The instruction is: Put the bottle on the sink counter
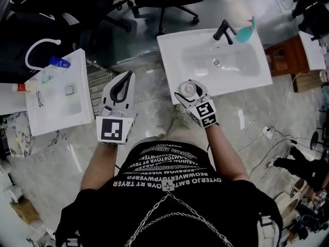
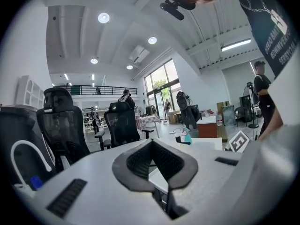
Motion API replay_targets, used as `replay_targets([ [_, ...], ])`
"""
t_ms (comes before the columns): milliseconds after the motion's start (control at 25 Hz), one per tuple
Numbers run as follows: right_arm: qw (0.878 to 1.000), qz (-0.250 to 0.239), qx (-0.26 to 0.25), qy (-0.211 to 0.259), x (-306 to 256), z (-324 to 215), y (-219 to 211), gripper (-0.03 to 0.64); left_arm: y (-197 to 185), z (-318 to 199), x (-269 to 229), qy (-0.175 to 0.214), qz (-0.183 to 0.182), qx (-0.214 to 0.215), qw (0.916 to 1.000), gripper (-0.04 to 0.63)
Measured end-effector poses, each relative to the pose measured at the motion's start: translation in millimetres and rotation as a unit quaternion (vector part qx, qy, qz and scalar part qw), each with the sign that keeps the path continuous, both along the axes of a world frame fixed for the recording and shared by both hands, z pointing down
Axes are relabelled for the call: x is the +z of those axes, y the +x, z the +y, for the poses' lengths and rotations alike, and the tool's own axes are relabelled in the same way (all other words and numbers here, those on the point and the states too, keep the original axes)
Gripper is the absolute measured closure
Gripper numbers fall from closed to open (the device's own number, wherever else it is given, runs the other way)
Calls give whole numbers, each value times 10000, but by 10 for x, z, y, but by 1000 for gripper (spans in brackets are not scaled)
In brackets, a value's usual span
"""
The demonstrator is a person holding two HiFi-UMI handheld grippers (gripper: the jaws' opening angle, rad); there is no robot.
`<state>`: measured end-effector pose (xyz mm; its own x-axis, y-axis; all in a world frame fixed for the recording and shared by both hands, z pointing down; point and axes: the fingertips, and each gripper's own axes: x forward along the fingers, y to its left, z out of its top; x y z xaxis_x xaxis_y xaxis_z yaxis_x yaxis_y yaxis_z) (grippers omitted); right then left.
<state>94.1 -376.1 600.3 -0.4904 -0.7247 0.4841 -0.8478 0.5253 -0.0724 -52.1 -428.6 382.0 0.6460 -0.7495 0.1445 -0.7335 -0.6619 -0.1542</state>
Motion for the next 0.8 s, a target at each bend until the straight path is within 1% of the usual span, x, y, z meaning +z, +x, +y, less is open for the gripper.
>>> replay_targets([
  [240, 9994, 98, -217, -268, 559, -196, -64, 287, 120, -246, 233, -246, 56, -78, 9997, 589],
  [440, 9984, 218, -198, -485, 961, -221, -50, 287, 189, -263, 533, -558, 34, 19, 9984, 589],
  [560, 9979, 252, -154, -582, 1132, -236, -51, 287, 172, -233, 761, -740, 50, -29, 9972, 589],
  [680, 9979, 298, -137, -565, 1243, -224, -55, 287, 161, -146, 995, -1000, 88, -60, 9949, 589],
  [800, 9972, 566, -234, -434, 1334, -241, -51, 287, 158, -55, 1174, -1194, 82, -28, 9928, 589],
])
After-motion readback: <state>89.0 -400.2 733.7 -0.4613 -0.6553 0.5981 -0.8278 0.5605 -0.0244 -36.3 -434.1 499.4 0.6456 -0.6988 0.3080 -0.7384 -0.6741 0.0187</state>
